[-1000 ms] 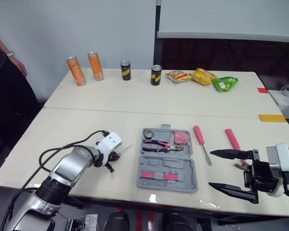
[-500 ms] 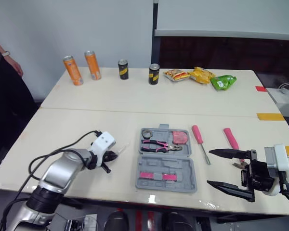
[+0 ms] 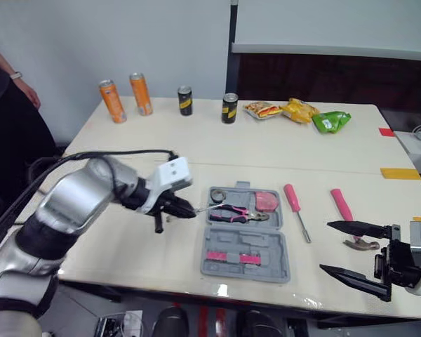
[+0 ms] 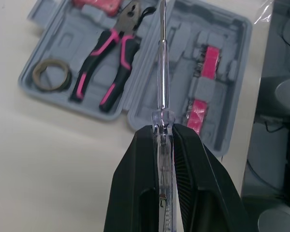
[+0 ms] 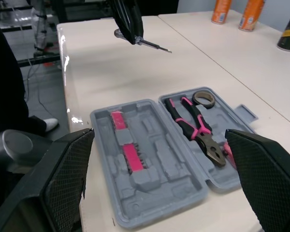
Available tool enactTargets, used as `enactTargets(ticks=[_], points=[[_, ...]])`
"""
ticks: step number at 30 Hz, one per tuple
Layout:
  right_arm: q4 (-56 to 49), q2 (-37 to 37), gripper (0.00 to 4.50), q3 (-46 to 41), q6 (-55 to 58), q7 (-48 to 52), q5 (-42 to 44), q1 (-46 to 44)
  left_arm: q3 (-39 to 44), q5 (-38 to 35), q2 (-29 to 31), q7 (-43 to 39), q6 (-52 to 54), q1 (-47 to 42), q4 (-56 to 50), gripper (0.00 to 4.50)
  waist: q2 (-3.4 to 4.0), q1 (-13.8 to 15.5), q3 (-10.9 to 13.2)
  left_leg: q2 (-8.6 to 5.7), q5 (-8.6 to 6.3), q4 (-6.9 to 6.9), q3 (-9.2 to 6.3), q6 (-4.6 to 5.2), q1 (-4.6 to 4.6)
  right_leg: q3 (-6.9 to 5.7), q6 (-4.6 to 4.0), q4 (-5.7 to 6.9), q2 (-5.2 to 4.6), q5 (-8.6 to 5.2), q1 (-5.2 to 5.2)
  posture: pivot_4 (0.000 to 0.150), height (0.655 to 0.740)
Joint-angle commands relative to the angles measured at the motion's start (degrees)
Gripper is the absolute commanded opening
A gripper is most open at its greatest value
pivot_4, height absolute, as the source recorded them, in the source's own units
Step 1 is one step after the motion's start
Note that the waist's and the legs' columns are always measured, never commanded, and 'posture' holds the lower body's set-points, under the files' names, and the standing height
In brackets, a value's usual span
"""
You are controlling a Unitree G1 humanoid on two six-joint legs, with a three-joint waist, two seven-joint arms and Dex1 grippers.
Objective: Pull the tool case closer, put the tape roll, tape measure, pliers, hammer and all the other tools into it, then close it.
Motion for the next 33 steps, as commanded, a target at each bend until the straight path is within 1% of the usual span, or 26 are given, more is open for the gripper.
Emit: enactTargets(ticks=[1, 6, 8, 10, 14, 20, 33], points=[[-1.8, 0.3, 4.5, -3.1, -1.3, -0.1, -0.1, 1.3, -8.3, 3.1, -3.6, -2.9, 2.0, -7.3, 3.1, 0.0, 0.0, -0.1, 0.0, 0.0, 0.0, -0.02, 0.01, 0.0, -0.01, 0.0, 0.0, -0.02, 0.0, 0.0, -0.01, 0.15, 0.74], [-2.9, 0.9, 4.5, -4.0, -1.8, -0.3, -0.1, 3.0, -15.8, 6.0, -10.5, -2.8, 3.1, -12.5, 9.9, 0.0, 0.0, -0.6, 0.0, -0.02, -0.01, -0.15, 0.06, 0.0, -0.12, 0.07, 0.09, -0.03, 0.03, -0.05, 0.0, 0.15, 0.74], [-2.5, 1.2, 4.5, -4.4, -2.4, 0.1, -0.5, 3.8, -19.2, 8.8, -15.6, -0.6, 2.1, -13.4, 15.3, 0.0, 0.0, -0.4, 0.0, -0.02, -0.01, -0.15, 0.03, 0.0, -0.14, 0.05, 0.11, -0.03, 0.04, -0.06, 0.01, 0.15, 0.74], [-2.3, 1.3, 4.5, -4.4, -2.7, 0.1, -0.7, 4.2, -20.6, 10.9, -18.8, 0.7, 0.9, -13.8, 18.9, 0.0, -0.01, -0.3, 0.0, -0.07, -0.01, -0.12, 0.02, 0.01, -0.16, 0.05, 0.13, -0.07, 0.01, -0.06, 0.05, 0.15, 0.74], [-2.2, 1.3, 4.5, -4.5, -3.2, -0.2, -0.9, 4.3, -22.4, 13.0, -23.6, 0.6, -0.5, -14.3, 24.6, 0.0, -0.03, -0.3, 0.0, -0.1, -0.04, 0.02, -0.04, 0.08, -0.31, 0.04, 0.24, -0.09, -0.01, 0.01, 0.01, 0.15, 0.74], [-3.1, 2.2, 4.5, -4.6, -3.7, -1.1, -1.1, 5.3, -23.2, 16.3, -27.5, 0.8, -3.5, -14.0, 31.0, 0.0, -0.02, 0.0, 0.0, -0.1, -0.07, 0.15, -0.13, 0.13, -0.42, -0.05, 0.27, -0.09, -0.02, 0.03, 0.02, 0.15, 0.74], [-4.9, 3.3, 4.5, -5.0, -4.1, -2.7, -0.8, 7.5, -23.9, 20.8, -30.6, -1.4, -7.2, -13.1, 34.4, 0.0, -0.02, 0.8, 0.0, -0.11, -0.07, 0.2, -0.16, 0.16, -0.48, -0.11, 0.29, -0.09, -0.08, 0.04, 0.02, 0.15, 0.74]])
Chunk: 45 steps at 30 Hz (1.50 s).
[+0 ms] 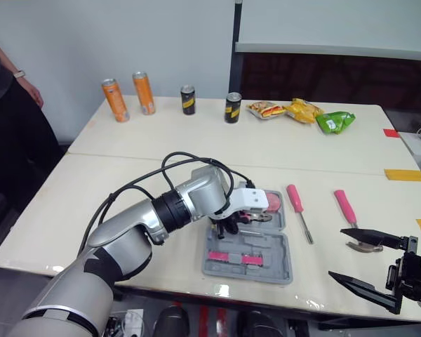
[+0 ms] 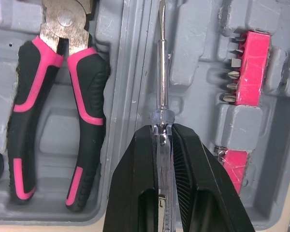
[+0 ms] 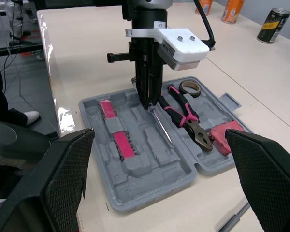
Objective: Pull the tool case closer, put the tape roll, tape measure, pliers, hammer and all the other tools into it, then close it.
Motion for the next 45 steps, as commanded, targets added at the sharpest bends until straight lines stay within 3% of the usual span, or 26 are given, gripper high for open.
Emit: enactTargets(ticks=[1, 28, 30, 33, 41, 45], points=[[-2.0, 0.4, 4.5, -2.0, -0.8, -0.6, 0.4, 0.7, 0.0, 1.7, -0.7, -1.4, -1.6, -0.2, 0.6, 0.0, 0.0, 0.0, 0.0, 0.0, 0.0, 0.0, 0.0, 0.0, 0.0, 0.0, 0.0, 0.0, 0.0, 0.0, 0.0, 0.15, 0.74], [1.1, 0.0, 4.5, -4.2, -1.3, 1.5, 0.0, 1.9, 0.5, 9.2, -5.1, -2.8, -8.1, 1.4, 8.2, 0.0, 0.0, 0.0, 0.0, -0.06, 0.05, 0.0, -0.09, 0.09, -0.02, -0.11, 0.03, -0.02, -0.08, 0.02, 0.04, 0.15, 0.74], [1.0, 0.0, 4.5, -4.0, -1.3, 1.4, -0.1, 1.8, 1.1, 9.5, -4.9, -2.7, -8.1, 1.4, 7.9, 1.03, 0.0, 0.0, 0.0, -0.07, 0.06, 0.0, -0.09, 0.1, -0.02, -0.11, 0.03, -0.02, -0.09, 0.03, 0.04, 0.15, 0.74], [1.1, 0.1, 4.5, -4.0, -1.3, 1.6, -0.1, 1.8, 2.3, 9.3, -3.7, -3.7, -6.9, 0.7, 5.6, 1.96, -0.01, 0.0, 0.0, -0.08, 0.07, 0.0, -0.09, 0.11, -0.03, -0.11, 0.04, -0.02, -0.1, 0.03, 0.03, 0.15, 0.74], [1.3, 0.4, 4.5, -3.0, -1.5, 1.5, -0.3, 1.4, 6.9, 7.5, 3.5, -5.3, -7.1, 1.5, -5.6, 1.96, 0.03, 0.0, 0.0, -0.07, 0.06, -0.04, -0.1, 0.11, -0.05, -0.13, 0.04, -0.05, -0.1, 0.02, 0.0, 0.15, 0.74], [1.2, 0.6, 4.5, -2.3, -1.5, 1.3, -0.4, 1.1, 20.9, 1.8, 5.9, -0.4, -15.8, 9.8, -13.2, 1.96, 0.12, -0.1, 0.0, -0.07, 0.06, -0.06, -0.09, 0.12, -0.08, -0.14, 0.03, -0.1, -0.11, 0.02, 0.0, 0.15, 0.74]])
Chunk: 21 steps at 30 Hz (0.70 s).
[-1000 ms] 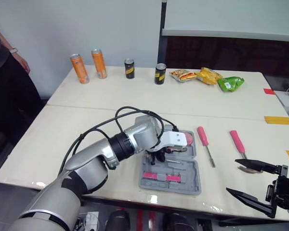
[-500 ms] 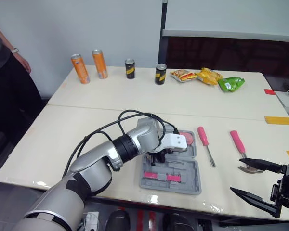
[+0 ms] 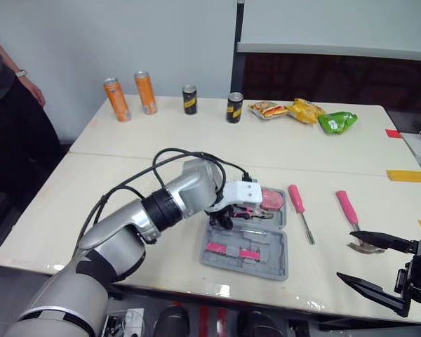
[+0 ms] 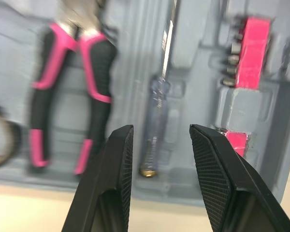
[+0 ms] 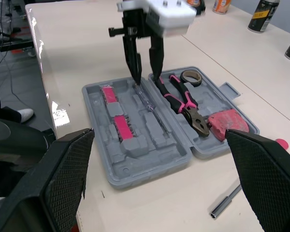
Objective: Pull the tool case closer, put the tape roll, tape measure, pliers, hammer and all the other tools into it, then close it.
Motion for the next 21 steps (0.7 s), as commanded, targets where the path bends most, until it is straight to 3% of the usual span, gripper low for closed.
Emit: enactTargets(ticks=[1, 3, 5, 9, 15, 21], points=[[-1.0, 0.1, 4.5, -0.2, -0.9, -0.1, 0.2, -0.3, 11.6, -4.7, 1.7, 3.9, -9.2, 7.0, -5.9, 1.96, 0.09, -0.1, 0.0, 0.0, 0.0, -0.03, 0.0, 0.0, 0.0, 0.0, 0.0, -0.02, 0.0, 0.0, 0.01, 0.15, 0.74], [-1.2, 0.3, 4.5, 0.3, -0.8, -0.4, 0.2, -0.6, 13.5, -4.6, 3.4, 4.3, -12.8, 10.2, -6.3, 1.96, 0.11, -0.3, -0.1, 0.01, -0.01, -0.03, -0.02, 0.01, -0.01, -0.04, 0.0, -0.01, 0.01, 0.0, 0.0, 0.15, 0.74], [-1.3, 0.6, 4.5, 0.7, -0.9, -0.7, 0.1, -0.8, 18.8, -9.2, 2.9, 4.4, -9.7, 13.5, -5.8, 1.96, 0.12, -0.2, -0.1, 0.05, 0.0, -0.02, -0.05, 0.0, -0.01, -0.08, 0.0, 0.04, 0.04, 0.0, 0.0, 0.15, 0.74], [-1.7, 1.3, 4.5, 1.9, -1.0, -1.7, 0.0, -1.0, 25.4, -12.2, 1.3, 8.3, -18.7, 22.6, -4.8, 1.96, 0.17, -0.1, -0.1, 0.03, 0.0, 0.03, -0.05, 0.0, -0.01, -0.08, -0.01, 0.02, 0.0, 0.0, 0.02, 0.15, 0.74], [-0.9, 1.6, 4.5, 2.8, -0.9, -2.3, -0.1, -1.8, 25.8, -12.3, -0.8, 8.7, -26.9, 28.7, -1.7, 0.14, 0.14, 0.1, -0.1, 0.03, -0.01, 0.04, -0.14, 0.01, 0.01, -0.13, -0.01, -0.02, -0.01, 0.0, -0.06, 0.15, 0.74], [-0.2, 1.8, 4.5, 3.1, -0.8, -2.7, -0.3, -2.7, 23.8, -9.9, -3.7, 9.2, -33.2, 27.7, 5.1, 0.04, 0.14, -0.1, -0.1, 0.03, -0.01, 0.04, -0.11, 0.01, 0.0, -0.12, -0.01, 0.0, -0.01, 0.01, -0.01, 0.15, 0.74]])
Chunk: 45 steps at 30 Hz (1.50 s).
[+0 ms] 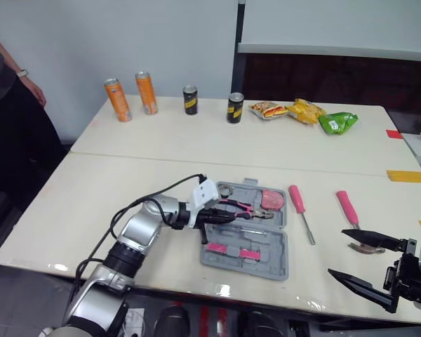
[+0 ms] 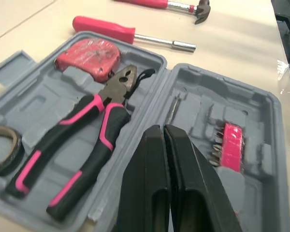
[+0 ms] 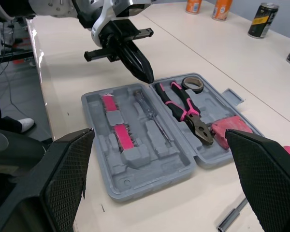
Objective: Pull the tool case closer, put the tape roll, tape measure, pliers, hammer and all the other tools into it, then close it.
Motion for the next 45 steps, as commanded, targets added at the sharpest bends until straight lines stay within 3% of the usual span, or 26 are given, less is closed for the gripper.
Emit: enactTargets(ticks=[1, 10, 17, 22, 27, 30, 33, 39, 44, 45], points=[[-0.5, 0.3, 4.5, -0.4, -0.8, -0.4, 0.5, -0.1, -0.8, 1.2, -1.0, 0.1, -3.5, -1.3, 1.9, 0.04, 0.0, -0.1, 0.0, 0.01, 0.0, -0.01, 0.0, 0.0, 0.0, 0.0, 0.0, 0.01, 0.0, 0.0, -0.01, 0.15, 0.74], [-1.3, 0.5, 4.5, -0.3, -0.7, -1.0, 0.7, 0.4, -3.6, 6.3, -2.8, 1.3, -8.4, -3.0, 11.1, 0.04, 0.0, 0.0, 0.0, 0.01, 0.0, -0.01, 0.01, 0.0, 0.01, 0.0, 0.01, 0.02, 0.0, 0.0, 0.0, 0.15, 0.74], [-2.1, 0.4, 4.5, -0.2, -0.5, -1.3, 0.9, 0.8, -9.6, 14.5, -2.0, 1.9, -9.0, -4.0, 20.0, 0.04, -0.02, 0.0, -0.3, 0.01, 0.0, -0.01, 0.0, 0.0, 0.07, 0.01, 0.01, 0.03, 0.0, 0.0, 0.13, 0.15, 0.74], [-2.3, 0.2, 4.5, -0.3, -0.4, -1.3, 1.0, 1.1, -11.1, 16.3, -1.5, 1.6, -9.1, -3.6, 20.4, 0.04, -0.25, -0.1, -0.6, 0.01, -0.02, -0.1, 0.02, -0.04, 0.7, 0.02, 0.04, -0.1, 0.0, -0.03, 0.73, 0.15, 0.74], [-2.7, 1.3, 4.5, 1.0, 0.1, -3.0, 1.4, 0.4, -0.7, 4.5, -2.9, 0.5, -5.0, -0.8, 9.1, 0.04, -0.23, -0.4, -0.6, -0.04, -0.15, -0.45, 0.19, -0.34, 1.26, 0.15, 0.43, -0.25, -0.01, -0.25, 1.09, 0.15, 0.74], [-2.9, 2.9, 4.5, 2.5, 1.1, -6.1, 1.9, -1.2, 5.2, -2.2, -2.5, 1.4, 2.2, 2.1, -1.7, 0.04, -0.05, -0.5, -0.6, -0.03, -0.07, -0.49, 0.2, -0.21, 0.97, 0.15, 0.07, -0.24, 0.0, -0.04, 0.8, 0.15, 0.74], [-3.1, 5.1, 4.5, 6.3, 1.5, -11.5, -0.7, -4.2, 11.4, -8.2, -1.7, 6.2, 11.9, 5.4, -13.2, 0.04, -0.37, -0.7, -0.4, -0.01, 0.03, -0.43, 0.16, -0.05, 0.46, 0.11, 0.0, -0.18, 0.02, -0.02, 0.14, 0.15, 0.74], [-2.6, 9.9, 4.5, 14.6, 4.8, -22.0, -2.3, -12.8, 19.4, -11.4, -2.0, 16.2, 13.0, 12.8, -24.9, 0.04, -0.31, -1.7, -0.4, 0.0, -0.01, -0.45, 0.2, -0.02, 0.06, 0.1, -0.04, -0.23, 0.03, -0.04, -0.06, 0.15, 0.74], [2.4, 13.8, 4.5, 19.3, 3.0, -27.1, -7.1, -18.8, 23.6, -13.9, 0.1, 17.7, 10.6, 18.9, -27.5, 0.04, -0.29, -1.9, -0.4, 0.06, 0.02, -0.44, 0.21, -0.09, 0.12, 0.11, -0.08, -0.19, 0.1, -0.03, -0.04, 0.15, 0.74], [4.0, 14.2, 4.5, 19.7, 2.1, -26.7, -7.4, -19.4, 24.5, -14.5, 0.8, 16.7, 9.6, 21.0, -27.5, 0.27, -0.31, -1.9, -0.4, 0.06, 0.03, -0.43, 0.21, -0.1, 0.27, 0.11, -0.09, -0.2, 0.1, -0.02, -0.06, 0.15, 0.74]])
